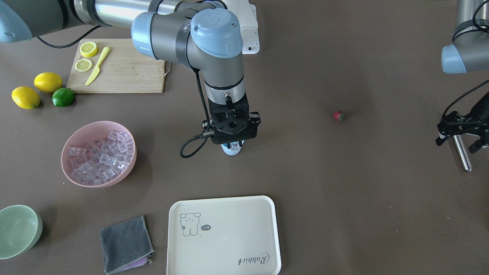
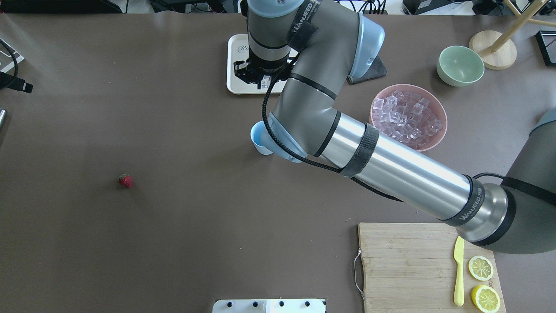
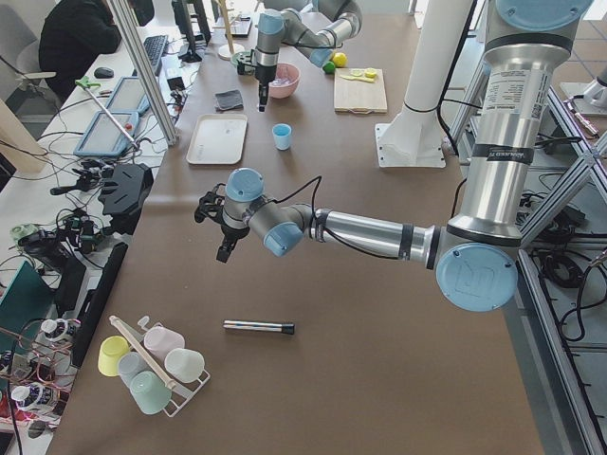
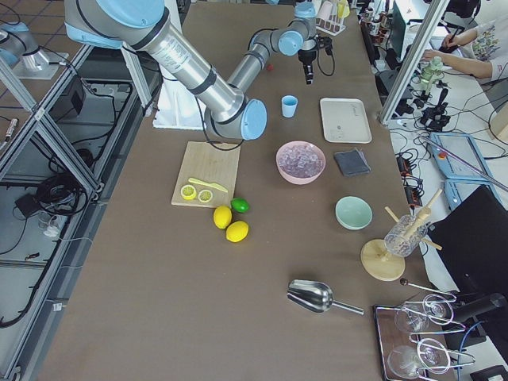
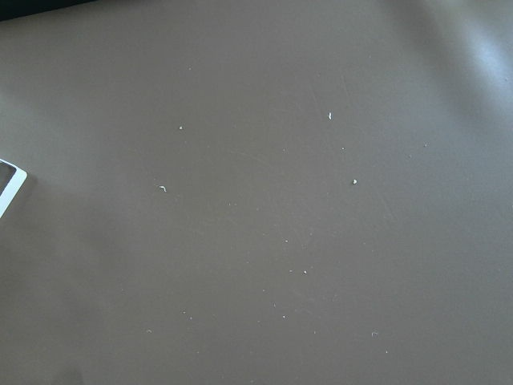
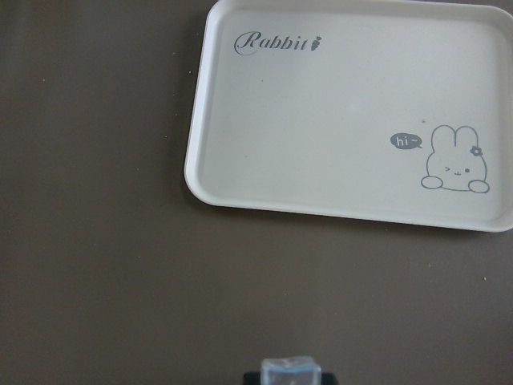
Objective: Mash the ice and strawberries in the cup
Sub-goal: 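Carry the ice cube with the right gripper over the blue cup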
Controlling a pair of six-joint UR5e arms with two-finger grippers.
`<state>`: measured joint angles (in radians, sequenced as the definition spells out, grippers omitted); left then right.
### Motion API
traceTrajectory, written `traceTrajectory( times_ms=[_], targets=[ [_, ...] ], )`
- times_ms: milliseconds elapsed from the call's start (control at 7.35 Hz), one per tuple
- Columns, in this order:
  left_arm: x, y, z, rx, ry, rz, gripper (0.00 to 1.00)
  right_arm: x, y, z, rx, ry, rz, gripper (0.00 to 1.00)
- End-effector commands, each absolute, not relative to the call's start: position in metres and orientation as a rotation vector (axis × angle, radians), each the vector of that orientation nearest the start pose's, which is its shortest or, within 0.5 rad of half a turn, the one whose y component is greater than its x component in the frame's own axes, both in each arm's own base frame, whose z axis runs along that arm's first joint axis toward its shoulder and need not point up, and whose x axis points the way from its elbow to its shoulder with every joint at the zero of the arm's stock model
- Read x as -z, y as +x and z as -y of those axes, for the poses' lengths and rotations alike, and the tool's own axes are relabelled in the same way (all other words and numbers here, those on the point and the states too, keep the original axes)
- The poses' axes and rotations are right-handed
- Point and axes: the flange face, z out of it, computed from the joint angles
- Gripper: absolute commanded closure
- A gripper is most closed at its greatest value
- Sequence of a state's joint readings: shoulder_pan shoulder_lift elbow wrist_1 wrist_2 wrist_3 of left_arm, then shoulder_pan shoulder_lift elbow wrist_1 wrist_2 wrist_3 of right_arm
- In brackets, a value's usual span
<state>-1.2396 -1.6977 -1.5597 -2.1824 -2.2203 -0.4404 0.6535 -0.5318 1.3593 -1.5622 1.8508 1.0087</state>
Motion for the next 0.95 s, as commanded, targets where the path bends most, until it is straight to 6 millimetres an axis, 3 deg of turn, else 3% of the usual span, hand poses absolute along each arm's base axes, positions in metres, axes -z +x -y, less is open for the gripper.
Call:
traceTrajectory(
  times_ms=[0, 272, 544, 817],
  targets=[
    [-0.531, 0.119, 0.563, -0.139, 0.414, -0.839, 0.02, -0.114, -0.583, 0.539, 0.038, 0.270, 0.799, 1.00],
    [-0.526, 0.120, 0.564, -0.138, 0.420, -0.843, 0.02, -0.130, -0.596, 0.515, 0.063, 0.254, 0.799, 1.00],
    [-0.525, 0.121, 0.567, -0.140, 0.422, -0.842, 0.02, -0.121, -0.579, 0.504, 0.061, 0.257, 0.821, 1.00],
    [-0.519, 0.122, 0.570, -0.140, 0.427, -0.845, 0.02, -0.138, -0.577, 0.498, 0.064, 0.246, 0.807, 1.00]
  ],
)
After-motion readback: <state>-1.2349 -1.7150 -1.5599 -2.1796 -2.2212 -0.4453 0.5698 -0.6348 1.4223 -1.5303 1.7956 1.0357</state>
